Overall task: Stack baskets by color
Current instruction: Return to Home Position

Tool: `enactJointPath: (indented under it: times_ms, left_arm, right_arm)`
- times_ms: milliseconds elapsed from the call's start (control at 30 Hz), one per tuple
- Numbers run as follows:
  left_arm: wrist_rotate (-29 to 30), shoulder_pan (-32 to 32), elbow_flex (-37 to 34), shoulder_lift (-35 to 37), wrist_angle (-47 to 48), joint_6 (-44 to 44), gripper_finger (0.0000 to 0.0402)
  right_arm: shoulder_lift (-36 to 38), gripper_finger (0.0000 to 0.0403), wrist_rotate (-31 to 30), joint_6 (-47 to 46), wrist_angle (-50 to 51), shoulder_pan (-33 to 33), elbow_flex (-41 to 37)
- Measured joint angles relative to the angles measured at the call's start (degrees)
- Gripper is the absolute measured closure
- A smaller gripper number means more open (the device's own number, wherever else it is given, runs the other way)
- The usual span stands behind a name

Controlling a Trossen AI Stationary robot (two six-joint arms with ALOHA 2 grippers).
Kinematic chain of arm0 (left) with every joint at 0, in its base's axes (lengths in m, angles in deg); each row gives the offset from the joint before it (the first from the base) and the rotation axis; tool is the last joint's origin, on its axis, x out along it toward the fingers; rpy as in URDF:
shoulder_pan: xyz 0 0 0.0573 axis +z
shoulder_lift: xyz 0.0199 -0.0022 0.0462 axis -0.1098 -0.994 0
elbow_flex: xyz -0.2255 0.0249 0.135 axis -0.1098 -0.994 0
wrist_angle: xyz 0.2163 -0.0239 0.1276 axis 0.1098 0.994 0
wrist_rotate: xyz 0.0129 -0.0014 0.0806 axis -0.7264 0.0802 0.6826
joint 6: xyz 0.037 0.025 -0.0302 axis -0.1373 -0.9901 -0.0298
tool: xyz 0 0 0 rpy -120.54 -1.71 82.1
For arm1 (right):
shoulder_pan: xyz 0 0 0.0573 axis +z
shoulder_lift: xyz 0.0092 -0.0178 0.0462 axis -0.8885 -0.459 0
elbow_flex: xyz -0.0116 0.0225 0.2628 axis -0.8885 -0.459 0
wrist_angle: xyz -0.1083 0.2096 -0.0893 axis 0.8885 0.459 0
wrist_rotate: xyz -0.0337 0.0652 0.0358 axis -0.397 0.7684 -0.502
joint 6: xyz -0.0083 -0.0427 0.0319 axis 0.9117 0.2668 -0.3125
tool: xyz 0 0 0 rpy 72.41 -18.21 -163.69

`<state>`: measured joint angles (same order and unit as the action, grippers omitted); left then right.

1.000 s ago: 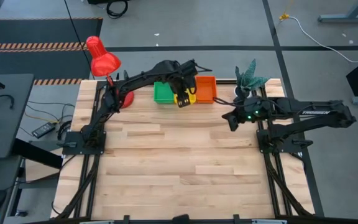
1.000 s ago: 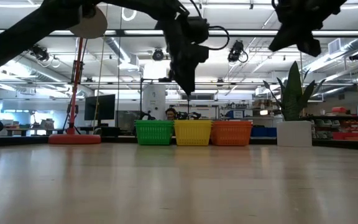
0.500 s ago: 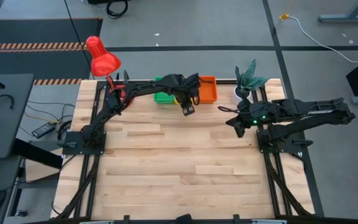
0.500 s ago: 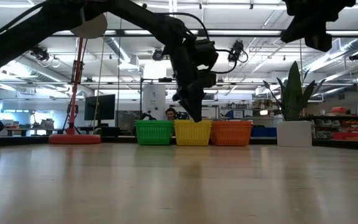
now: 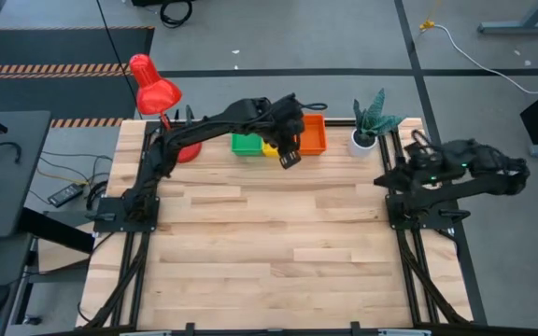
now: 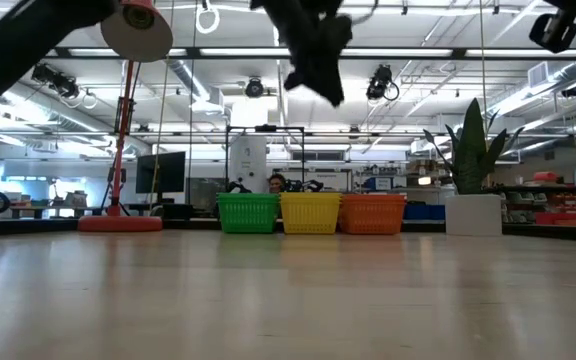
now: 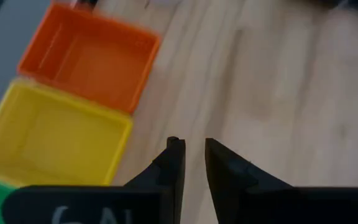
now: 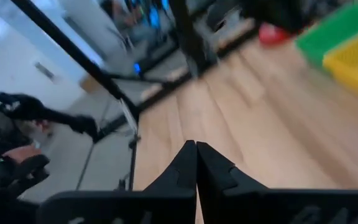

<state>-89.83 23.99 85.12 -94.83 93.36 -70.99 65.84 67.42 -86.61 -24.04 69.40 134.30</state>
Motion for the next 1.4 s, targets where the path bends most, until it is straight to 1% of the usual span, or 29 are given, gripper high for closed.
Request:
enactJointPath:
  times_ms: [100,167,233,300,333,400,500,600,700,767,867,900,1000,1067,1100,1167,1267,1333,1400]
  left_arm:
    - [-0.2,-1.5,0.0,3.0,-0.1,1.4,0.0331]
    - [-0.1,-2.6,-0.1,4.8,0.1,2.8,0.0333]
    - [0.3,-3.7,-0.1,6.7,0.3,4.4,0.0337]
    - [0.7,-4.7,-0.1,8.5,0.6,5.9,0.0341]
    - [0.7,-5.2,-0.1,9.1,1.3,6.3,0.0342]
    - [1.3,-6.3,-0.1,10.2,1.4,7.3,0.0345]
    - [1.6,-7.8,-0.1,11.5,1.7,8.7,0.0349]
    - [1.9,-9.0,-0.1,12.3,2.6,10.6,0.0349]
    - [2.0,-10.2,-0.2,12.9,4.5,12.1,0.0349]
    - [2.1,-11.3,-0.4,13.4,4.0,12.2,0.0349]
    - [2.2,-12.7,-1.7,14.4,5.6,12.7,0.0352]
    - [2.4,-13.1,-2.6,15.0,5.0,13.2,0.0355]
    - [5.4,-14.7,-9.6,18.8,3.5,14.2,0.0366]
    - [7.9,-15.6,-18.1,22.9,0.9,16.8,0.0379]
    - [8.5,-16.2,-23.6,25.7,-2.3,18.4,0.0387]
    - [8.8,-17.3,-35.7,31.2,-11.6,22.5,0.0395]
    - [9.0,-18.7,-53.4,40.9,-27.4,29.4,0.0392]
    - [9.4,-19.7,-63.8,47.4,-36.2,33.0,0.0386]
    - [10.6,-20.3,-73.0,53.1,-45.2,34.5,0.0384]
  right_arm:
    - [8.0,0.04,-3.7,2.9,-4.2,0.0,-4.4]
    - [13.5,0.0401,-6.5,5.8,-9.0,0.0,-8.6]
    - [18.3,0.0401,-8.0,9.2,-14.4,0.0,-13.2]
    - [18.2,0.0401,-8.4,12.3,-18.8,0.0,-16.3]
    - [17.9,0.0401,-7.6,13.6,-17.7,0.0,-17.0]
    - [16.8,0.0402,-6.5,15.8,-22.0,0.0,-19.2]
    - [18.5,0.0402,-6.4,17.5,-24.4,0.0,-24.4]
    - [18.4,0.0402,-5.3,17.7,-29.9,0.0,-29.5]
    - [18.3,0.0402,-2.8,16.4,-37.9,0.0,-36.2]
    - [18.2,0.0402,-1.6,15.8,-44.2,0.0,-39.9]
    - [18.3,0.0402,-2.0,14.8,-50.4,-0.1,-45.1]
    - [18.2,0.0402,-2.3,15.0,-50.4,-0.2,-45.4]
    - [18.0,0.0402,-4.2,16.7,-48.9,-0.2,-45.2]
    - [18.1,0.0402,-4.6,18.8,-48.6,-0.3,-45.4]
    - [18.1,0.0401,-4.8,19.1,-48.4,-0.3,-45.4]
    - [18.1,0.0397,-5.1,19.2,-48.3,-0.3,-45.4]
    - [18.0,0.0388,-5.0,19.1,-48.3,-0.3,-45.4]
    - [17.9,0.0383,-4.9,19.2,-48.5,-0.3,-45.4]
    - [17.9,0.038,-5.0,19.2,-48.7,-0.3,-45.4]
